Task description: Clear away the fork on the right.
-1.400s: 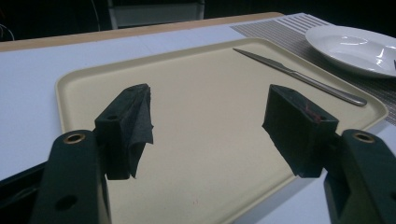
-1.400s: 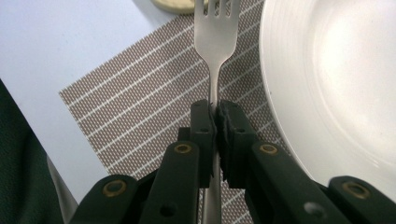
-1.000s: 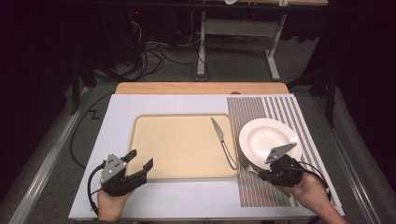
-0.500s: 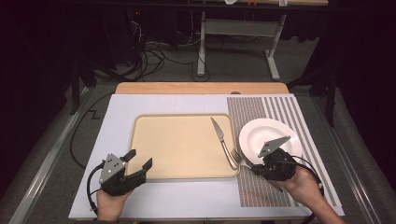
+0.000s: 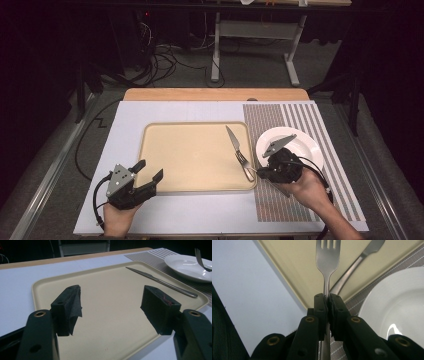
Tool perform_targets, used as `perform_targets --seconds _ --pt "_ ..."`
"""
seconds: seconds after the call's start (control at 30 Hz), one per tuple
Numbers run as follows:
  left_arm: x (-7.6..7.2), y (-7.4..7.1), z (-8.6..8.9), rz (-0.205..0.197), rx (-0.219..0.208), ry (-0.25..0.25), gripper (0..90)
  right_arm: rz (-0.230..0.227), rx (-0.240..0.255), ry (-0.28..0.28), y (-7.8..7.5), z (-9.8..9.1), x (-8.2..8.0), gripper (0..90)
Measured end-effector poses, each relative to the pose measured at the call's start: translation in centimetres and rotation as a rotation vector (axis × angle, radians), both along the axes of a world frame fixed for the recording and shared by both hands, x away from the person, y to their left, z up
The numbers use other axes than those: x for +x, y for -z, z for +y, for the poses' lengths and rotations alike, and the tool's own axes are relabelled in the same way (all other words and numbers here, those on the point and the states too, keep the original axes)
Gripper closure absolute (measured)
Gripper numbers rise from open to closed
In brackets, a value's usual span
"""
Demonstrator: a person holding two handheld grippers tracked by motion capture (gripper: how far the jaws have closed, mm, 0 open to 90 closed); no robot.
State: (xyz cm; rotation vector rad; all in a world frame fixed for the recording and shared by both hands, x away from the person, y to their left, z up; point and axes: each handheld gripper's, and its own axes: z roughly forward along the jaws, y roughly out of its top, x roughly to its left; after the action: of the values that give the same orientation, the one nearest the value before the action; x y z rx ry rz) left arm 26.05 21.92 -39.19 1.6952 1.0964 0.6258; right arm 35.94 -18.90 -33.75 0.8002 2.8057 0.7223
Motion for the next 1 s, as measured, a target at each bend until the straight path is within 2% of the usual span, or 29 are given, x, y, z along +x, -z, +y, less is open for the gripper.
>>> perform_targets --seconds 0.3,0.53,1.0 --pt "0.0 0.0 0.1 -0.005 -0.002 -0.002 33.2 0.006 0.013 0.025 -0.3 1.7 1.3 86.0" --pt "0.0 0.0 0.0 -0.005 0.0 -0.001 33.2 0.028 0.014 0.047 0.0 2.9 2.5 86.0" --pt "0.1 -0.1 0.1 -0.006 -0.001 0.0 33.2 0.038 0.015 0.081 0.4 5.1 4.4 86.0"
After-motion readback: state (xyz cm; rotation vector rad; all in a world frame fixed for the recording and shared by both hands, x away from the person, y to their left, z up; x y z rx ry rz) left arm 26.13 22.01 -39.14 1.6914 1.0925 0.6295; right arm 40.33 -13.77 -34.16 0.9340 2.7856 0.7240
